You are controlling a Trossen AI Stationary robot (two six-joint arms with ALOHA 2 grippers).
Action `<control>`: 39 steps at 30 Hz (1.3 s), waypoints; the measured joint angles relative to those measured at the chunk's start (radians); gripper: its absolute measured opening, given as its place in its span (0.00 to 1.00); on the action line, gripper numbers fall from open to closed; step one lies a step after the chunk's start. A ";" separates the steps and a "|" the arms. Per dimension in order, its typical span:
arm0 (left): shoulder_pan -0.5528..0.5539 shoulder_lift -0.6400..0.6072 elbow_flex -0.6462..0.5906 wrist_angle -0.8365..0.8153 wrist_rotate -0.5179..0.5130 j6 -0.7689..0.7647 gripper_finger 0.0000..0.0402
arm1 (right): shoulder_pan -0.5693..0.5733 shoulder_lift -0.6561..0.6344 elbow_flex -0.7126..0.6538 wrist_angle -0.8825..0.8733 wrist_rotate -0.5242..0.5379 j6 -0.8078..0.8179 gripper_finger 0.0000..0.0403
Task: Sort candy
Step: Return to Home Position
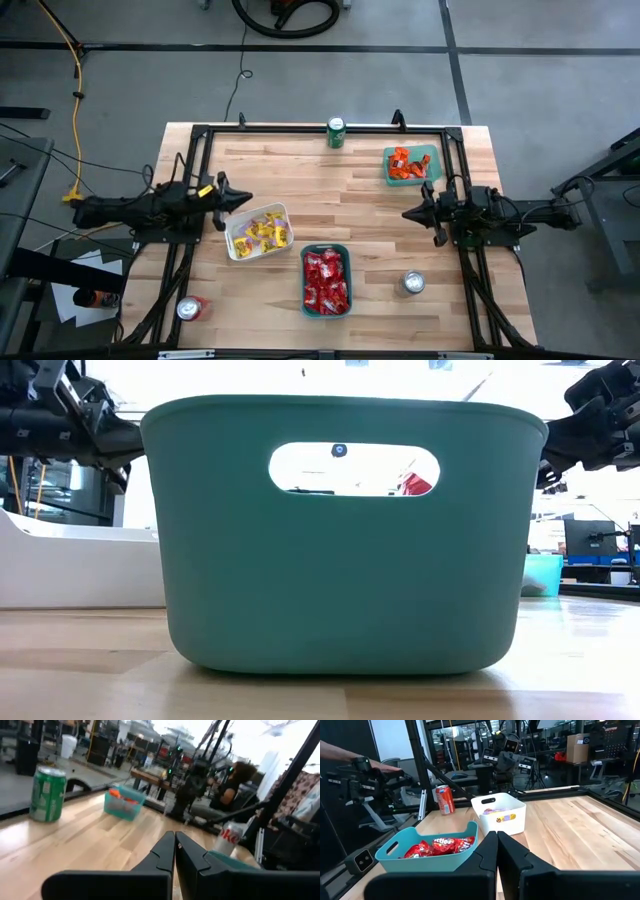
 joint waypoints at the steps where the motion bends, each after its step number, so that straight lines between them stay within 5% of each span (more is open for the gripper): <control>1: -0.004 0.000 0.000 -0.011 0.000 0.000 0.00 | 0.000 0.000 0.000 0.000 0.000 0.000 0.00; 12: -0.057 0.000 0.000 0.003 -0.002 0.003 0.00 | 0.000 0.000 0.000 -0.001 0.000 0.000 0.00; 20: -0.117 0.000 -0.001 -0.019 0.047 0.268 0.00 | 0.000 0.000 0.000 -0.001 -0.001 0.000 0.00; 39: -0.117 0.000 -0.001 -0.019 0.045 0.149 0.00 | 0.000 0.000 0.000 -0.002 -0.001 0.000 0.00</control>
